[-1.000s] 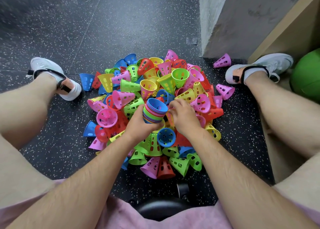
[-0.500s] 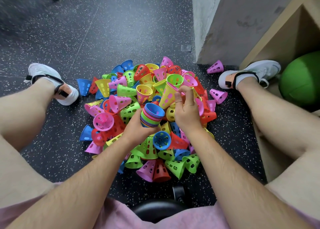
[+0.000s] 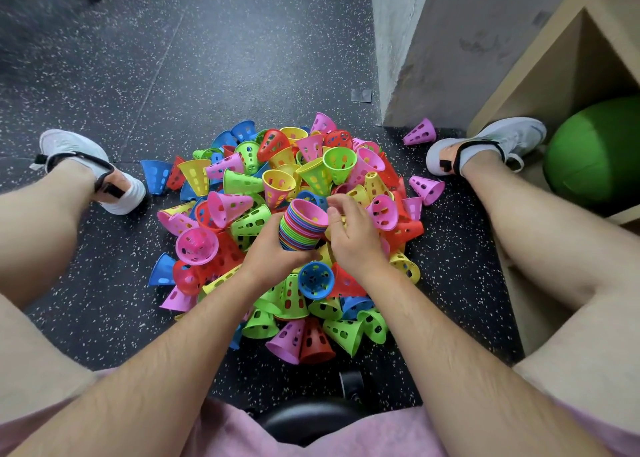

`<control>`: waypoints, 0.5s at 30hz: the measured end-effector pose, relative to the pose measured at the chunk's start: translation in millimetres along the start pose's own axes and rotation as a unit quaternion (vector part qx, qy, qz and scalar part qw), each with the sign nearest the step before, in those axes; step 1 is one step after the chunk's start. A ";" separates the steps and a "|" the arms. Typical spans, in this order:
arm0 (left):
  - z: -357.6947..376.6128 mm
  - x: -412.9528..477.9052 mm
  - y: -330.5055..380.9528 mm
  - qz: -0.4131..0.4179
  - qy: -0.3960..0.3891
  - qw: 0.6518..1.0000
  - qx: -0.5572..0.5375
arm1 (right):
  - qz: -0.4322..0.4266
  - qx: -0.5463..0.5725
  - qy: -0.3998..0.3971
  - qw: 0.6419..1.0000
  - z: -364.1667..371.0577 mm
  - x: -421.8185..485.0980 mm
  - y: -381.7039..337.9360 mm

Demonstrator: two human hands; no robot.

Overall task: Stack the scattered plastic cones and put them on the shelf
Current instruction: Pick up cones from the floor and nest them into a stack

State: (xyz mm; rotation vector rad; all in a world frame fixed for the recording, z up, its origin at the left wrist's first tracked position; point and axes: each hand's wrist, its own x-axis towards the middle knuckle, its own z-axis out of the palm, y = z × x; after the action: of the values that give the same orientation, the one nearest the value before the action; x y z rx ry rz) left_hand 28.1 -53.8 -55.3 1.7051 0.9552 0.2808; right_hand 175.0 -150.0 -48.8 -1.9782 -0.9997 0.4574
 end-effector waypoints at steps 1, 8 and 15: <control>2.1 0.6 2.3 0.003 -0.002 1.000 -0.003 | 0.002 -0.031 0.044 0.999 -2.8 0.8 4.5; 19.4 2.1 18.1 0.028 -0.042 0.999 0.002 | 0.167 -0.155 0.072 0.971 -26.5 6.2 34.8; 26.2 1.1 19.6 0.026 -0.058 0.998 0.013 | 0.125 -0.148 0.075 0.978 -28.3 7.6 35.6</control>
State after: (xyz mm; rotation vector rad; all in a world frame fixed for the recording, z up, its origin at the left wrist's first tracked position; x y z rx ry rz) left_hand 53.8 -72.6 -47.8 1.7519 0.8319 0.2025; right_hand 214.4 -170.1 -61.4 -2.3837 -0.7611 0.3002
